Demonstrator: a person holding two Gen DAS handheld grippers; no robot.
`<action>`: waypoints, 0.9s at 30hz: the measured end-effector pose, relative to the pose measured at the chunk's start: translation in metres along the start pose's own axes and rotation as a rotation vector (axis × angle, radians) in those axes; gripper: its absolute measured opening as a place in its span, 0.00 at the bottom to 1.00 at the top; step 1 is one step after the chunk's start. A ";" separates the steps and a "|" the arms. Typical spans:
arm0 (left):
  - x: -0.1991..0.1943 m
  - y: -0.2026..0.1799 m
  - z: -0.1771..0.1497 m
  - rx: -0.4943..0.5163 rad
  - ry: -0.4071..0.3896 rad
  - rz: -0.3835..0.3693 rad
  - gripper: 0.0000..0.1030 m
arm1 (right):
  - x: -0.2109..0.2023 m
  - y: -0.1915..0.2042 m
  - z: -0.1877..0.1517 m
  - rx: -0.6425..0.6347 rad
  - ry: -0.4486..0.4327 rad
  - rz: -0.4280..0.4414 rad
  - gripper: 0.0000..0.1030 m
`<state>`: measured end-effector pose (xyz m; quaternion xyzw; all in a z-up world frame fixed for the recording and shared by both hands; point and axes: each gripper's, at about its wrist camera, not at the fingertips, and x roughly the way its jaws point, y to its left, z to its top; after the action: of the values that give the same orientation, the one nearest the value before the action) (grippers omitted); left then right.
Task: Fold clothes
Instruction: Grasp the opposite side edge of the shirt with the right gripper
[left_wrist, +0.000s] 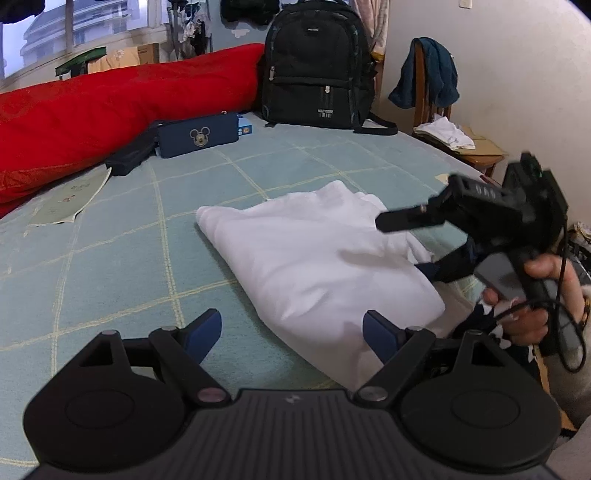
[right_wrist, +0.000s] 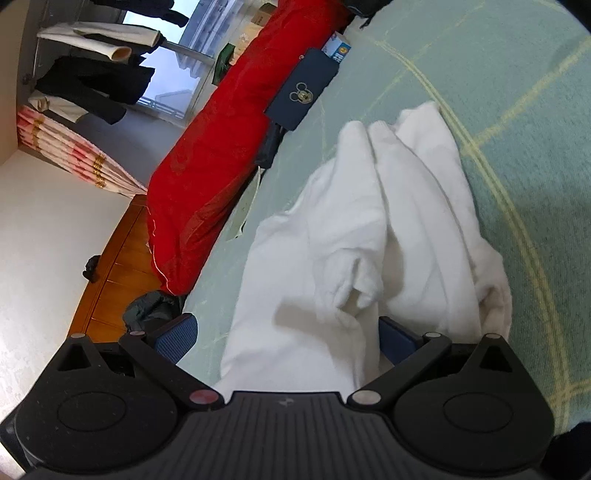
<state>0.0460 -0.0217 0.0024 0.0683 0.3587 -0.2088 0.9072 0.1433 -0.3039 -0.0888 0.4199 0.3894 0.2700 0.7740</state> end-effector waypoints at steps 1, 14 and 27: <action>0.000 0.000 0.000 0.002 0.000 -0.003 0.82 | 0.001 0.003 0.003 -0.005 0.004 0.000 1.00; 0.000 0.005 -0.011 -0.023 0.004 -0.017 0.82 | 0.033 0.011 0.015 -0.067 0.016 -0.030 1.00; -0.011 0.013 -0.026 -0.024 -0.002 -0.001 0.85 | 0.022 -0.043 0.006 0.026 -0.070 0.013 0.25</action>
<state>0.0285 0.0009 -0.0093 0.0570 0.3604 -0.2053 0.9081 0.1649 -0.3116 -0.1318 0.4416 0.3626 0.2553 0.7800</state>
